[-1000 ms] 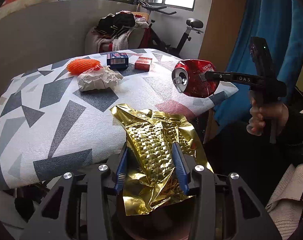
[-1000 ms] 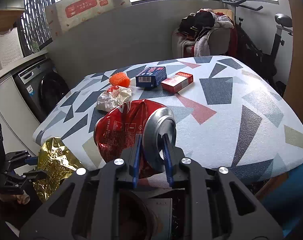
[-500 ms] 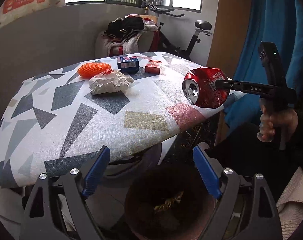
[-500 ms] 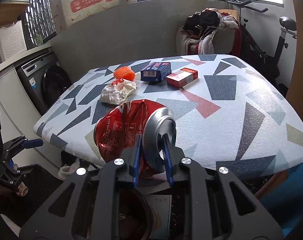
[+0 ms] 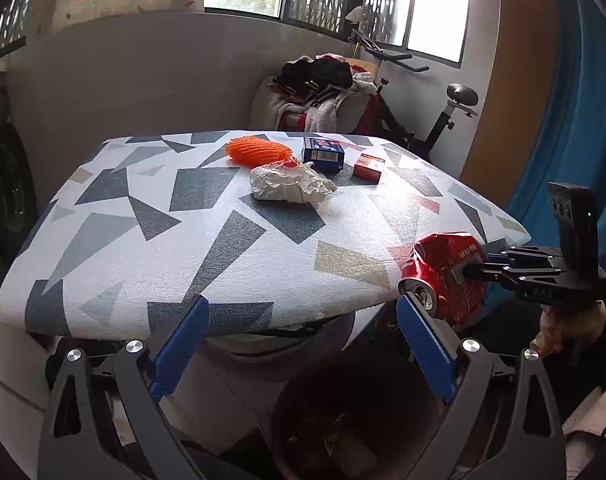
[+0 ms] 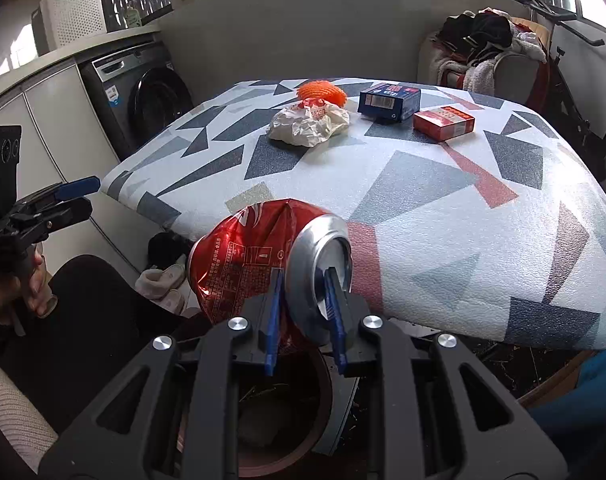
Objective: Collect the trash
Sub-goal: 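Lower the red can into the brown bin and open the right tool while the left tool drops the foil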
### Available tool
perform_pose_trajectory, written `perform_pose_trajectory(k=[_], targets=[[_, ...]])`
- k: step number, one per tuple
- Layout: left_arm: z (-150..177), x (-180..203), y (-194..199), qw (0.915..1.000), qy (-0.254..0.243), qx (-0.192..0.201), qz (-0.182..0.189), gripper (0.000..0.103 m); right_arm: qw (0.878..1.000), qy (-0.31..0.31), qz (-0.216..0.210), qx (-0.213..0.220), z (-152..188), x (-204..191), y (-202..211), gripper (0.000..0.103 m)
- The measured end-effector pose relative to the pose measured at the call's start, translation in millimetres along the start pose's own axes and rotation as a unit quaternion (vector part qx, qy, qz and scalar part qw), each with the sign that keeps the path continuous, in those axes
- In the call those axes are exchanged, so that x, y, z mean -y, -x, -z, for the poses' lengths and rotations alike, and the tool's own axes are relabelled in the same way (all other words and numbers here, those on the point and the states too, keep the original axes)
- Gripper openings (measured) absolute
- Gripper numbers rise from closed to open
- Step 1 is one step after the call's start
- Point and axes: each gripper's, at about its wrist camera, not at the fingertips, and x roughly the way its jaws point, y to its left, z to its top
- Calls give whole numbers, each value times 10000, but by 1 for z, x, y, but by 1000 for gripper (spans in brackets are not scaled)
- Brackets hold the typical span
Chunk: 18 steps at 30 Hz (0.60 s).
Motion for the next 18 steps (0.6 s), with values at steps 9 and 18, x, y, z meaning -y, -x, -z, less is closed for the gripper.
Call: perform_pose_trajectory(k=[9,18], targets=[[6,-5,-9,9996,162,-207,-142,93,9977,448,-60,-500,9,-19,-23,24],[8,-9,-15,9991,266,-311,-135,93,9927,746,-279,-904,15,-32,-38,24]])
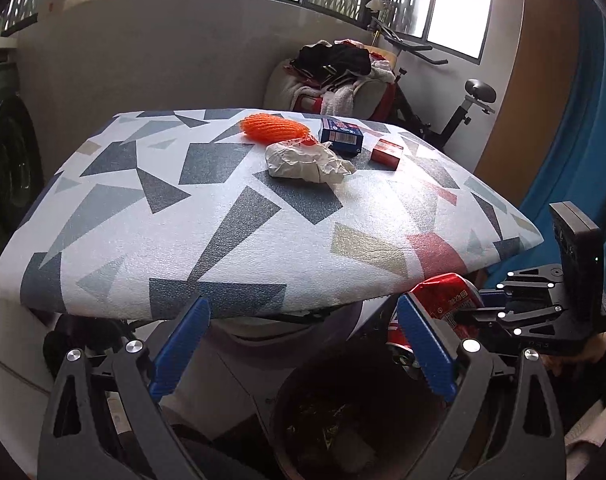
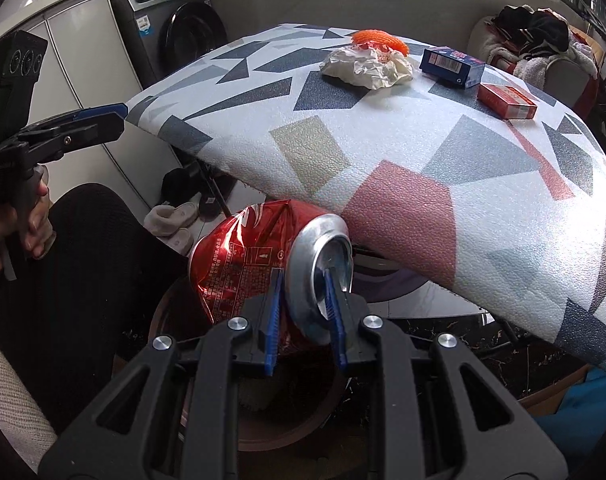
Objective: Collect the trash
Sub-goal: 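Lower the red can into the brown bin and open the right tool while the left tool drops the foil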
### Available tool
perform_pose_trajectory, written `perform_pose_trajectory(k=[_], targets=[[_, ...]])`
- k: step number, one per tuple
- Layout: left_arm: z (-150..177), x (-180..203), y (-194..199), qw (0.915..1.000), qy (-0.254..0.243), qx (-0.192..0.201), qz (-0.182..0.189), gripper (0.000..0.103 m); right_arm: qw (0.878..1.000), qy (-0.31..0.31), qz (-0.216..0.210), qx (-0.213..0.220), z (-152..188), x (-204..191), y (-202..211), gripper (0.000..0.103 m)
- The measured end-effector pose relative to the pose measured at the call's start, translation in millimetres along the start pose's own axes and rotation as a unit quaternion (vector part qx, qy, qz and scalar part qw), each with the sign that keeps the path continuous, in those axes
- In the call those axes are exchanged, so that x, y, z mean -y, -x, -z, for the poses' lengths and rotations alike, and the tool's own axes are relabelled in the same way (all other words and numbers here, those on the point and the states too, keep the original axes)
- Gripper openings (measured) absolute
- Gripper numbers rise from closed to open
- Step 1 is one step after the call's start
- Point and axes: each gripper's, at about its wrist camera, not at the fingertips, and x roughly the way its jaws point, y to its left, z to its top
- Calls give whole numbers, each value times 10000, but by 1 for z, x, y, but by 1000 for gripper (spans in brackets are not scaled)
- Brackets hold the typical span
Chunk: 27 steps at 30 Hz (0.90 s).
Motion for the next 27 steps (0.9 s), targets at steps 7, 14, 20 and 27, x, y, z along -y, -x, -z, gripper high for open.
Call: perform_pose_trajectory(k=[7,14,20,27], targets=[[0,-7,-1,9998,179,-35,2,93,9997,155,-78,-192,2,-7,-7,24],[1,-7,-2,9998,173,-60,5,93,9993,224,-111,-269,2,-10,-11,25],[1,-7,-2,9998,175,-68,1,93,9996,169,13,-231,1,-7,-10,66],[2,-7,-3,9998,173,-85,-6,93,9995,-132,290,44,-1,5,0,95]])
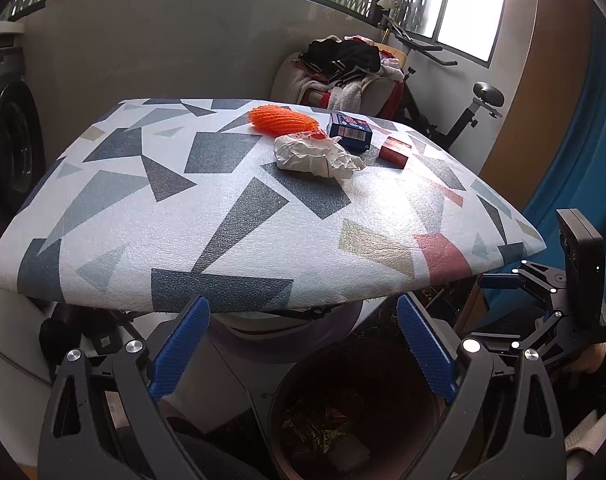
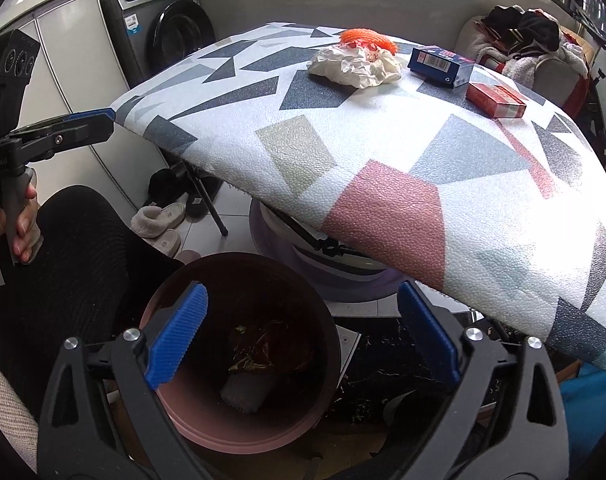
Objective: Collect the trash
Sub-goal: 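Lower the red can into the brown bin and open the right tool while the left tool drops the foil, then move both tools back over the ironing board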
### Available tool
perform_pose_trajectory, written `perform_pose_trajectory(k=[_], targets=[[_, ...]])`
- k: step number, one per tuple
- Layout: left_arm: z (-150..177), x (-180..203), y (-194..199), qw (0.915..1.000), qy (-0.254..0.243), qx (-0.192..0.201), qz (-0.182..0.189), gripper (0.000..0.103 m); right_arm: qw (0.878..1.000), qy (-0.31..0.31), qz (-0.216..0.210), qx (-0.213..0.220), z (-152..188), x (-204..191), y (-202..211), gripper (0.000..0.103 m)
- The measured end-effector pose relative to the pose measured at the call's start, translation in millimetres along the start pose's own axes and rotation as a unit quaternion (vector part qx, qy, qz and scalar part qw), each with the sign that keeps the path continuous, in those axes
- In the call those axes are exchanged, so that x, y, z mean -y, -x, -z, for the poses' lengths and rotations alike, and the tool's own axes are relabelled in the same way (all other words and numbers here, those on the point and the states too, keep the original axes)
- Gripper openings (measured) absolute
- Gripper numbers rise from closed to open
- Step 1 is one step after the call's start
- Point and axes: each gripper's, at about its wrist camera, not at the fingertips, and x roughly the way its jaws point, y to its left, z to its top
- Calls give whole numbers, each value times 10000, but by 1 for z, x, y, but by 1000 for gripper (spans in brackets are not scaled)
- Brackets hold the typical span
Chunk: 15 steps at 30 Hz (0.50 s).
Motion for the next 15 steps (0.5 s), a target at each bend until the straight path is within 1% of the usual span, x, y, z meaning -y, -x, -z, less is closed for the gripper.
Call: perform_pose_trajectory(k=[6,15], targets=[[0,0,0,10000,0,-2,4,93,9996,-170,192,108,-1,7,3,97],[3,2,-3,10000,-1,-25,-22,93,9990,-264,329,150,-2,11,5,97]])
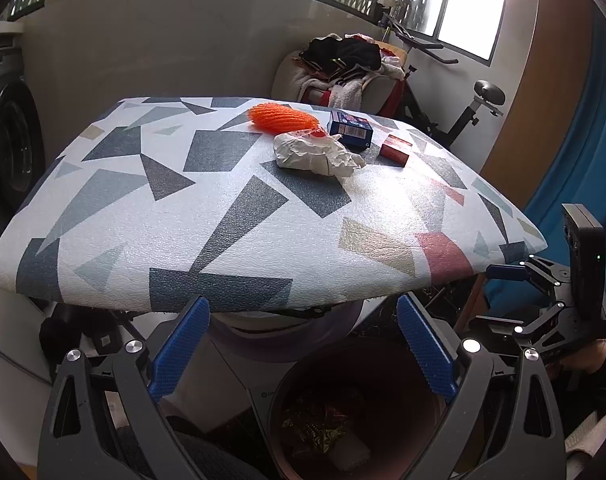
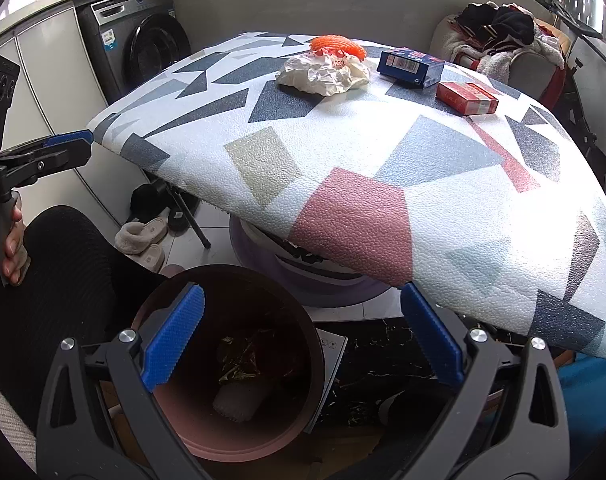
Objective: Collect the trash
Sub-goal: 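Move both tools back over the ironing board, then reach the left tool toward the white paper bag and the right tool toward the red box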
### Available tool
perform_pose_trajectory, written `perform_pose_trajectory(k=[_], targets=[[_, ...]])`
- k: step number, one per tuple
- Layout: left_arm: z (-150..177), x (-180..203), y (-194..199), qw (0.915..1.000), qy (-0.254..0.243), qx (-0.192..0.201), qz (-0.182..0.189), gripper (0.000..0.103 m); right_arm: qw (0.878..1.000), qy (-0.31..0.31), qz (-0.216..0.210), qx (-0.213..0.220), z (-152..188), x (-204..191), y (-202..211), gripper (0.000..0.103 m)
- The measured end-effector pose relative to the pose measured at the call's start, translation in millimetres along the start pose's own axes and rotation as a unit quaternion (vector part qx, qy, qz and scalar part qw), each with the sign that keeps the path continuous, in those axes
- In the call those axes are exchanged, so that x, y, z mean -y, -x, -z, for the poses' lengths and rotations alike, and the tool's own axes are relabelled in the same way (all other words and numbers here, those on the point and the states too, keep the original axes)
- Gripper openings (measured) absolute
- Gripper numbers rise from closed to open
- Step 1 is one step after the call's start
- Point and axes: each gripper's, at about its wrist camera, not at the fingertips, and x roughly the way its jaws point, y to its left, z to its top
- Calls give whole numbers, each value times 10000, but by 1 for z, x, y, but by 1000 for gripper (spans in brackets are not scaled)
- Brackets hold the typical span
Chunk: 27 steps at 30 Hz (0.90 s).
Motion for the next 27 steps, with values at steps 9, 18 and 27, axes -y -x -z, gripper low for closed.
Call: perform_pose_trajectory(k=[9,18,27], targets=[[-4,4,-5,9999,-52,-93,2,93,9981,-480,132,353,-10,24,14,97],[-20,11,-15,9998,-105,-88,113,93,9916,-940,303,831,-41,77,30,97],[-57,6,-33,9997,-192,97,147,93,9857,-1315,438,960,-74,128,29,97]])
